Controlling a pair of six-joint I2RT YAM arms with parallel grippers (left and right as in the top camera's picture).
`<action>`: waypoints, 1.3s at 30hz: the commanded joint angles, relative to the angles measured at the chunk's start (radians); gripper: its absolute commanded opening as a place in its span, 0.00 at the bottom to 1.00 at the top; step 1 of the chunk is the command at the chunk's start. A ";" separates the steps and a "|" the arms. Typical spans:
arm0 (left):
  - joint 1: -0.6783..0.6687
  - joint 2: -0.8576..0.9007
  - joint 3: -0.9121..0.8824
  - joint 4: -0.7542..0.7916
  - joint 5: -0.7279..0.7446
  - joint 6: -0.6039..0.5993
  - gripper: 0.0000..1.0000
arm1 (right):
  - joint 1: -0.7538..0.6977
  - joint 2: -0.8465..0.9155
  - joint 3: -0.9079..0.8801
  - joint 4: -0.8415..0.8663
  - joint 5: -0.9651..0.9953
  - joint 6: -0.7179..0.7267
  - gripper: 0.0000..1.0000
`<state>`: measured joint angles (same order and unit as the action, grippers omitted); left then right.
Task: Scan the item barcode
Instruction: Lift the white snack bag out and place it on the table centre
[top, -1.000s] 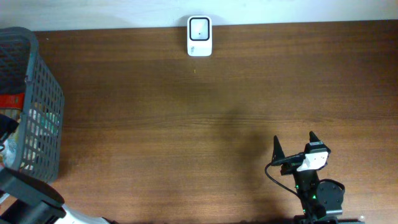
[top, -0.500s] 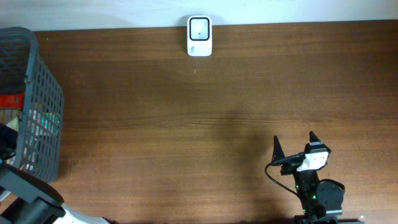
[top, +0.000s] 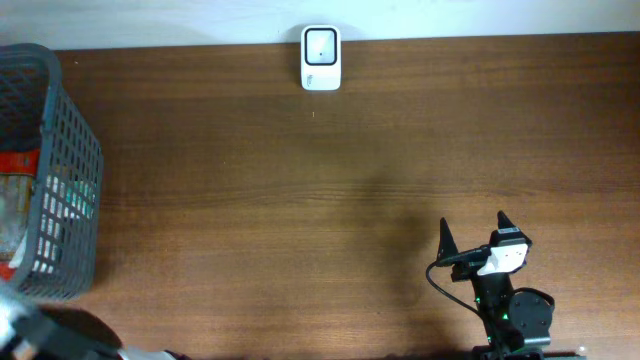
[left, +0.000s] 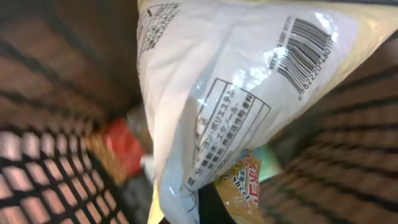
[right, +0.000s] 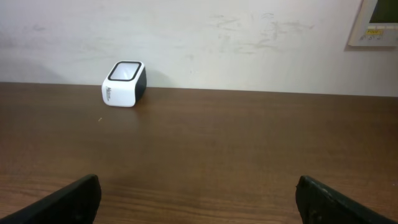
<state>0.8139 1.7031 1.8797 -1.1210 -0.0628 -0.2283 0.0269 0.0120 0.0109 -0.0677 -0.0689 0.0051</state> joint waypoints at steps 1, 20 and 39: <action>-0.088 -0.186 0.157 0.002 0.084 -0.001 0.00 | 0.006 -0.006 -0.005 -0.004 -0.006 0.011 0.99; -1.052 -0.148 -0.132 -0.190 -0.055 -0.080 0.00 | 0.006 -0.006 -0.005 -0.004 -0.006 0.011 0.99; -1.417 0.100 -0.521 0.268 -0.101 -0.302 0.79 | 0.006 -0.006 -0.005 -0.004 -0.006 0.011 0.99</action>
<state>-0.5900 1.7939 1.3582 -0.8757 -0.1242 -0.5106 0.0269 0.0120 0.0109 -0.0677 -0.0692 0.0048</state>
